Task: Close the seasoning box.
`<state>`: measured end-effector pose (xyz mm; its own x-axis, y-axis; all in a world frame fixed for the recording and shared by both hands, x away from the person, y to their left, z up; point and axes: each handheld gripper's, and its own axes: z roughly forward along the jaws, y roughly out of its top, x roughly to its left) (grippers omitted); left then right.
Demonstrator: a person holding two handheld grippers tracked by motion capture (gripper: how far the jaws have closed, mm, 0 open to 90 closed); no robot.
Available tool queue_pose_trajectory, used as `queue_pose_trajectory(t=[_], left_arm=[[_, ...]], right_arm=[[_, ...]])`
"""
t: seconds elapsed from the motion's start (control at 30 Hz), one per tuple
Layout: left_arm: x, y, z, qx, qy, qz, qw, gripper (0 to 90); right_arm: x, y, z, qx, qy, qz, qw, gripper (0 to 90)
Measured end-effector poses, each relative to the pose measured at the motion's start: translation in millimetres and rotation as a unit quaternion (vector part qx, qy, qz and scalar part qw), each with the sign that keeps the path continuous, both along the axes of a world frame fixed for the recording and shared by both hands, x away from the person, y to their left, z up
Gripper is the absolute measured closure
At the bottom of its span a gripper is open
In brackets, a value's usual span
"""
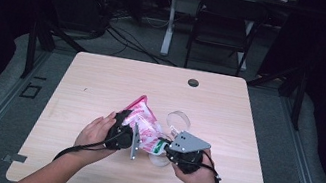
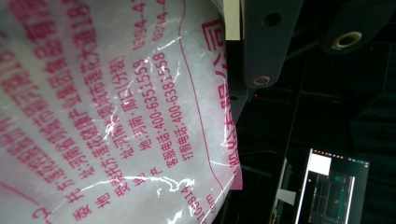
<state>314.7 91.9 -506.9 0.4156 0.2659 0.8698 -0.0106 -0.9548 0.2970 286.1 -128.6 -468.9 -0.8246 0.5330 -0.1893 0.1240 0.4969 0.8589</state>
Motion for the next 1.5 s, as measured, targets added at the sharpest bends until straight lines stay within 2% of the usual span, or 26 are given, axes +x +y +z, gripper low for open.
queue_pose_trajectory(t=[0.37, 0.63, 1.17, 1.33, 1.4, 1.5], left_arm=[[1.7, -1.1, 6.0, 0.021, -0.015, -0.005, 0.9997, 58.5], [0.9, -2.0, 6.1, 0.027, -0.024, -0.003, 0.9993, 58.5], [1.2, -5.5, 11.0, 0.054, -0.053, -0.007, 0.9971, 58.8], [1.0, -6.0, 12.3, 0.057, -0.061, -0.009, 0.9965, 58.9], [0.4, -5.9, 11.3, 0.052, -0.053, -0.006, 0.9972, 58.9], [0.3, -6.0, 11.6, 0.052, -0.055, -0.006, 0.9971, 59.0]], right_arm=[[0.1, -0.7, 0.2, 0.002, -0.002, -0.003, 1.0000, 90.0], [0.3, -1.0, 0.1, 0.001, -0.002, -0.004, 1.0000, 90.0], [1.4, -2.9, -0.2, 0.005, -0.003, -0.009, 0.9999, 90.0], [1.8, -3.5, 0.0, 0.007, -0.003, -0.010, 0.9999, 90.0], [1.8, -3.6, 0.0, 0.008, -0.003, -0.011, 0.9999, 90.0], [2.0, -3.7, 0.1, 0.008, -0.003, -0.011, 0.9999, 90.0]])
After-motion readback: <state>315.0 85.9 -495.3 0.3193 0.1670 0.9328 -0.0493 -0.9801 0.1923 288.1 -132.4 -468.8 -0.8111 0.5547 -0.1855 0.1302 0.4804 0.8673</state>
